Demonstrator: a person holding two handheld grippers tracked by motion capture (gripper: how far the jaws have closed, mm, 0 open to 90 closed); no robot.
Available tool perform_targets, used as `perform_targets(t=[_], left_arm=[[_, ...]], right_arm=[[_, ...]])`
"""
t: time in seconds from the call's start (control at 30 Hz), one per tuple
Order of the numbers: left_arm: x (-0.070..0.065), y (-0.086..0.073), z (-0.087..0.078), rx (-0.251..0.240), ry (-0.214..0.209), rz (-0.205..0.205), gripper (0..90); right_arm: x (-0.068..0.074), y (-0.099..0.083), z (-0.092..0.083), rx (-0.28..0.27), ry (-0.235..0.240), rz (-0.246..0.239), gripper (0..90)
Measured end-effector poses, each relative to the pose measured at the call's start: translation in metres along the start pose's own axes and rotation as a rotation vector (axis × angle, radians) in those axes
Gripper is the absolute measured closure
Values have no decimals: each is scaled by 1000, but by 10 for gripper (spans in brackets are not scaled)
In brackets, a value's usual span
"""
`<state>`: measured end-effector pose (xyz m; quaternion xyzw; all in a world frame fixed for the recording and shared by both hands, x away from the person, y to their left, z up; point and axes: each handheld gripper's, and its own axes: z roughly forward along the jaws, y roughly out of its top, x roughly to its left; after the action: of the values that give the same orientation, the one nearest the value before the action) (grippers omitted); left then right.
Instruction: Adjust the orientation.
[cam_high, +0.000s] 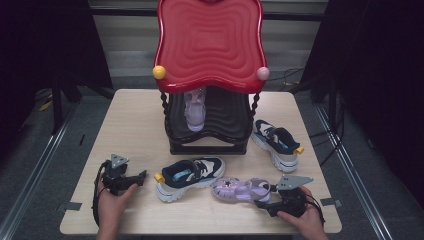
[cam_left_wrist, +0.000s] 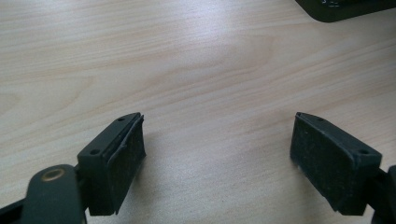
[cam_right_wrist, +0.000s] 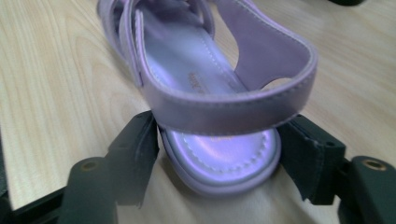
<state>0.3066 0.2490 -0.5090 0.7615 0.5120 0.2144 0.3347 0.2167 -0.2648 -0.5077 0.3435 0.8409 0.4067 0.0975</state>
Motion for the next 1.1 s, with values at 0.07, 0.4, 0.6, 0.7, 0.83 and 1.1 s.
perform_targets(t=[0.07,0.4,0.6,0.7,0.83,1.1], left_arm=[[0,0,0,-1,0,-1,175],[0,0,0,0,0,1,175],[0,0,0,0,0,2,176],[0,0,0,-1,1,-1,175],[0,0,0,-1,1,2,175],[0,0,0,-1,0,-1,176]], right_arm=[[0,-4,-5,1,-28,19,326],[-14,-12,-19,-2,-222,137,326],[-12,-8,-10,-7,-296,146,323],[-7,-12,-14,-14,-248,141,354],[4,-15,-17,-22,-155,125,326],[10,-5,-3,2,-188,94,253]])
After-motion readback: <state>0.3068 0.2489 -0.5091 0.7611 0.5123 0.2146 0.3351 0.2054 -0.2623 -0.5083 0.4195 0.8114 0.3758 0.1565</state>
